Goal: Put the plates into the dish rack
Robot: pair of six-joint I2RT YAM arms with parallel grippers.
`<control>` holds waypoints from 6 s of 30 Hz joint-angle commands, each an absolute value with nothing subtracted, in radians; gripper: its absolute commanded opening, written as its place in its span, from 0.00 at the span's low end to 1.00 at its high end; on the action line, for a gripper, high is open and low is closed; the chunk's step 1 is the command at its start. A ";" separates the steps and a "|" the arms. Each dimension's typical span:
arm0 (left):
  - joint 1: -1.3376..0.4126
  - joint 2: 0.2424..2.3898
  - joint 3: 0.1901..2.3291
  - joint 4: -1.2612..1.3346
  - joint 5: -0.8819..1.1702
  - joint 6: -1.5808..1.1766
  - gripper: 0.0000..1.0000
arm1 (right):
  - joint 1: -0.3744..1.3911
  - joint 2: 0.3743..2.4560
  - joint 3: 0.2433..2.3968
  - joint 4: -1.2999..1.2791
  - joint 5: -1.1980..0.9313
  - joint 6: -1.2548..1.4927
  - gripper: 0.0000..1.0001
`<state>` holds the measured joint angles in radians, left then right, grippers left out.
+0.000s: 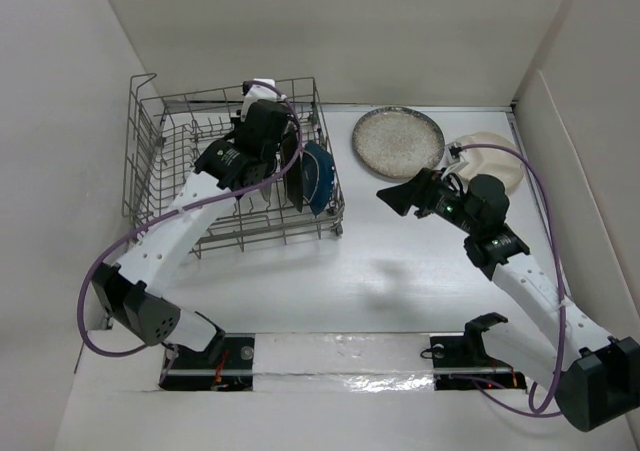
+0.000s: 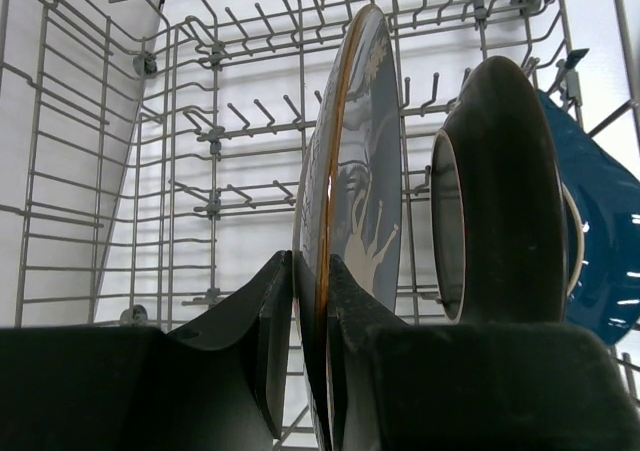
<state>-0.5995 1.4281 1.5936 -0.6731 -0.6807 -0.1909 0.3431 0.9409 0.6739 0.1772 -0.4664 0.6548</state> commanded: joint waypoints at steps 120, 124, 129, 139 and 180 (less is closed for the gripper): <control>-0.597 0.807 1.005 -0.087 0.057 -0.261 0.23 | -0.411 1.907 1.138 -0.112 0.074 0.937 0.34; -0.597 0.813 1.003 -0.089 0.058 -0.261 0.23 | -0.422 1.956 1.204 -0.175 0.066 0.921 0.23; -0.597 0.818 1.002 -0.089 0.058 -0.261 0.23 | -0.443 1.848 1.060 -0.037 0.060 0.920 0.00; -0.597 0.857 1.022 -0.094 0.133 -0.290 0.24 | -0.423 1.303 0.721 0.150 0.057 0.945 0.00; -0.589 1.117 1.144 -0.024 0.107 -0.341 0.00 | 0.431 1.270 1.005 0.637 -0.519 1.114 0.00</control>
<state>-0.5755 1.1423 1.1404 -0.1009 0.1509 -0.3809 0.3782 1.3270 0.9279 0.3401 -0.4572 0.9936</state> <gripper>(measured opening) 0.184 0.228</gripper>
